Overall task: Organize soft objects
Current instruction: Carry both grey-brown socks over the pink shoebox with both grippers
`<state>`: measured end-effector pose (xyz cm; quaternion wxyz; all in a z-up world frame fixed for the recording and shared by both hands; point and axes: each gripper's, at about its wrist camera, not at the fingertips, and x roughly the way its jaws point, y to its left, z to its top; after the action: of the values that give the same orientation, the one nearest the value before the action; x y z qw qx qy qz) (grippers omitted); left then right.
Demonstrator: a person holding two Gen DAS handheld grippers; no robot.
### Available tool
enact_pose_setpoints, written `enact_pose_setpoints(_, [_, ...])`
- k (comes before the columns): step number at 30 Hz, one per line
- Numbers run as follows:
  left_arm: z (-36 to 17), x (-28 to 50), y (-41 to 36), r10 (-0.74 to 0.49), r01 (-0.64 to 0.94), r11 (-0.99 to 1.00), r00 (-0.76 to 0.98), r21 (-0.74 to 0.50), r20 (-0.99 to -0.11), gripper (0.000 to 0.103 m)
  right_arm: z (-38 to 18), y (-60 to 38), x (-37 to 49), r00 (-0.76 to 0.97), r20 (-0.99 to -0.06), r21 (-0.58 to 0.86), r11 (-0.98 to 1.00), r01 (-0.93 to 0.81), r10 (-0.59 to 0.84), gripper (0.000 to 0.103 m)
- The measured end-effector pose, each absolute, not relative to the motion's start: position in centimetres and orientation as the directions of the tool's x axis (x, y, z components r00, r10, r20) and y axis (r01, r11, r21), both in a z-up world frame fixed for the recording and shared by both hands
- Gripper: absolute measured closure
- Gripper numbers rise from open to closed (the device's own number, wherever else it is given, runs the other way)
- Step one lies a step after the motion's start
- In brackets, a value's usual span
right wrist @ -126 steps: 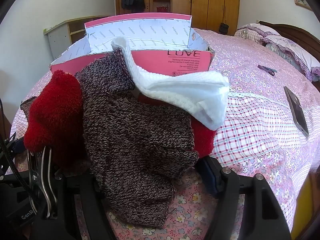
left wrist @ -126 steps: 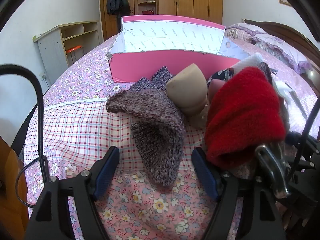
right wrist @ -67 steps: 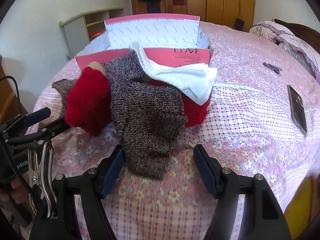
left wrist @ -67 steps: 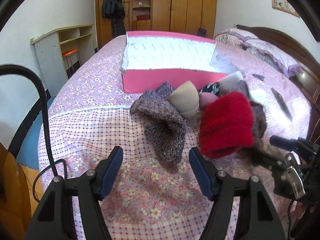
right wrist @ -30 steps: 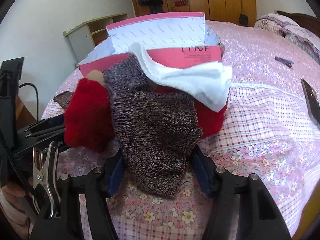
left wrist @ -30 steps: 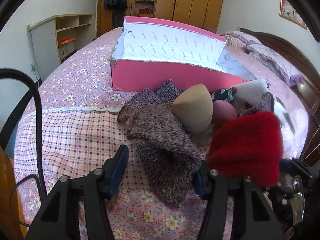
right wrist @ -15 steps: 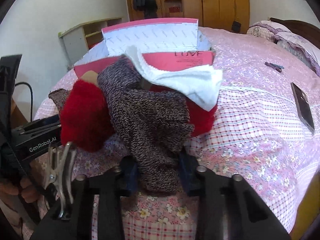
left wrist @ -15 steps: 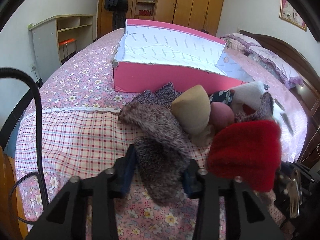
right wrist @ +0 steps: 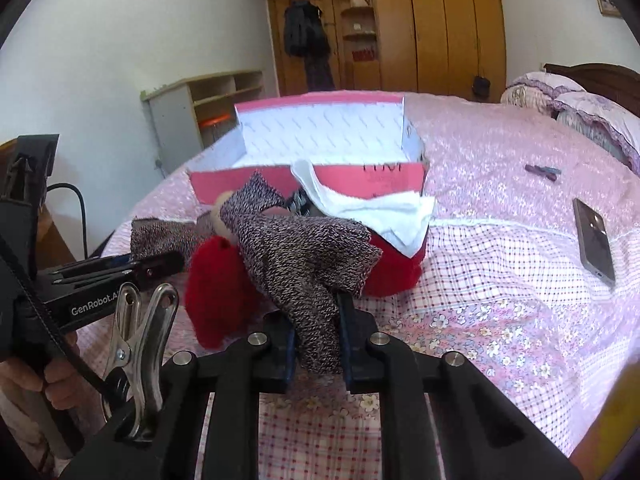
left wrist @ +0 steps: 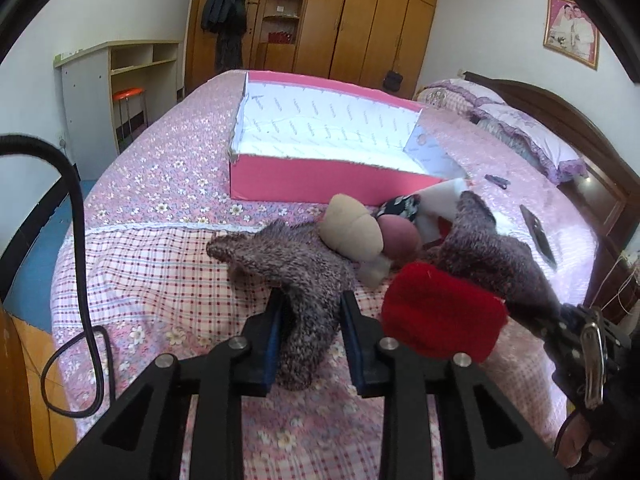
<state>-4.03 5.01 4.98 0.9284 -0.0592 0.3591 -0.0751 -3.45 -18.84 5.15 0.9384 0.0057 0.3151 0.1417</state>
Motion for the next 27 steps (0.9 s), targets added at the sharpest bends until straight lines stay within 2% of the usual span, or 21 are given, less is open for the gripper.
enact_pose_setpoints(27, [12.4,-8.5,4.5,-0.206,0.157,0.978,0.825,-0.138,-0.526,0.075,10.7,-19.4,-6.4,0.828,-0.451,0.104,0.942,-0.320,0.331,0.086])
